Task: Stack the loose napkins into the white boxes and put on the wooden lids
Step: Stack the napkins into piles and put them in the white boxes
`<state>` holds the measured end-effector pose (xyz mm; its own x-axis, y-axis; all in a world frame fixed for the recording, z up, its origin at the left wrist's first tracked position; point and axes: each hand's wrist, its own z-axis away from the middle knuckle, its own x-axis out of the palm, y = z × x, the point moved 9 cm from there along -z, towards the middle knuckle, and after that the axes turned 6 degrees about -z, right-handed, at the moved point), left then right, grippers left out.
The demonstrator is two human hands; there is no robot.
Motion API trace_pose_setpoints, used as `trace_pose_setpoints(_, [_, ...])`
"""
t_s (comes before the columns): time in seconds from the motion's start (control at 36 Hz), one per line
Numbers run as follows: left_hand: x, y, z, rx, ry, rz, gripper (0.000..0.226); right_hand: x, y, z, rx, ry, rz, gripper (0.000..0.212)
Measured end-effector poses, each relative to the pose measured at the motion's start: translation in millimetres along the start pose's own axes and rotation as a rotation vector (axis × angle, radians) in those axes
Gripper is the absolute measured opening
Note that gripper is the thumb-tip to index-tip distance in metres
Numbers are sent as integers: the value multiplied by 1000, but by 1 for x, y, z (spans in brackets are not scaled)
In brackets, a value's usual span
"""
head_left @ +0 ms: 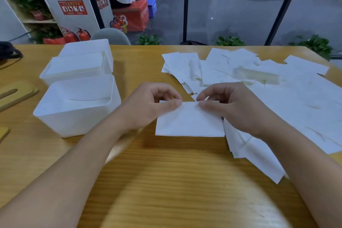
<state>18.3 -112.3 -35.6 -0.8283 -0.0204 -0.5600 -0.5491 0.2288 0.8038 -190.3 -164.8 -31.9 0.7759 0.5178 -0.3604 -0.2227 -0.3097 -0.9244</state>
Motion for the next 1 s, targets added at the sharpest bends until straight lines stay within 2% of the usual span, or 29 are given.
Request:
trace_pose_setpoints(0.11, [9,-15,3,-68,-127,-203,5,4,16,-2,-4,10,379,11])
trace_pose_setpoints(0.17, [16,-21,5,-90,-181,-315,7,3,19,-3,-15,23,482,14])
trace_pose_setpoints(0.36, [15,-27,5,-67,-158,-428,13,-13,27,-8,-29,122,609,23])
trace_pose_setpoints(0.56, [21,-27,1,-9,-118,-454,14,2,26,-17,-137,184,713,33])
trace_pose_setpoints(0.72, [25,-28,1,-6,-94,-431,12,14,19,-24,-177,213,844,17])
trace_pose_setpoints(0.89, [25,-24,1,-7,-64,-418,8,18,18,-24,-199,204,904,20])
trace_pose_setpoints(1.0, [23,-21,2,-13,-4,-366,7,17,18,-25,-193,176,855,18])
